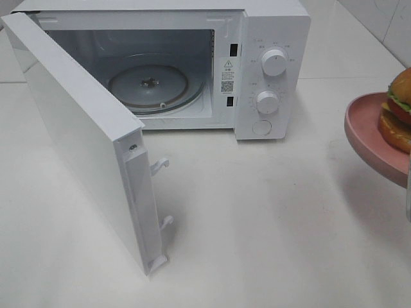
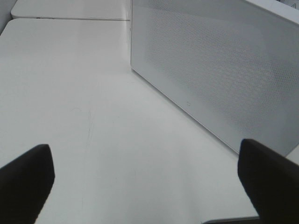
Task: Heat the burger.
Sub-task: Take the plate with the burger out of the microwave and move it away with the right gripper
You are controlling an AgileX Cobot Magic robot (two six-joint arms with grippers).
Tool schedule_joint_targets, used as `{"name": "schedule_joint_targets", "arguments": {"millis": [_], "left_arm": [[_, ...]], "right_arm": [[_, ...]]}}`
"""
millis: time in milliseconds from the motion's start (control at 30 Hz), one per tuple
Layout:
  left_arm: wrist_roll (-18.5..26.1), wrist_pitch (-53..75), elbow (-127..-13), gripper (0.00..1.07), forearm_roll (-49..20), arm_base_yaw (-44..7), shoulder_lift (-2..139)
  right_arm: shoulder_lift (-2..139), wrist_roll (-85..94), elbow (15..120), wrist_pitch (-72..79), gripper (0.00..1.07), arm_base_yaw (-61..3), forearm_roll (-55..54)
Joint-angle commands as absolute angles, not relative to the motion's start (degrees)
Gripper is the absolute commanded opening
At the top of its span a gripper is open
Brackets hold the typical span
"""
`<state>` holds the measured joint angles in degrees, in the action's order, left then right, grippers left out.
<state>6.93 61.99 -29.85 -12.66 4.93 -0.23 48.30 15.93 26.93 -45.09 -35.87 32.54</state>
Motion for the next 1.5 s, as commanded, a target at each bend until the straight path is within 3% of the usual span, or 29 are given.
{"name": "schedule_joint_targets", "arguments": {"millis": [33, 567, 1500], "left_arm": [[6.6, 61.3, -29.6, 1.0, -13.2, 5.0, -0.6], [6.6, 61.3, -29.6, 1.0, -13.2, 5.0, -0.6], [6.6, 61.3, -29.6, 1.0, -13.2, 5.0, -0.6]], "right_arm": [[47.4, 12.4, 27.5, -44.9, 0.0, -35.8, 37.1], [58.2, -18.0, 27.6, -51.1, 0.0, -35.8, 44.7], [81.6, -52.3, 30.5, -53.6, 0.01, -35.8, 52.1]]}}
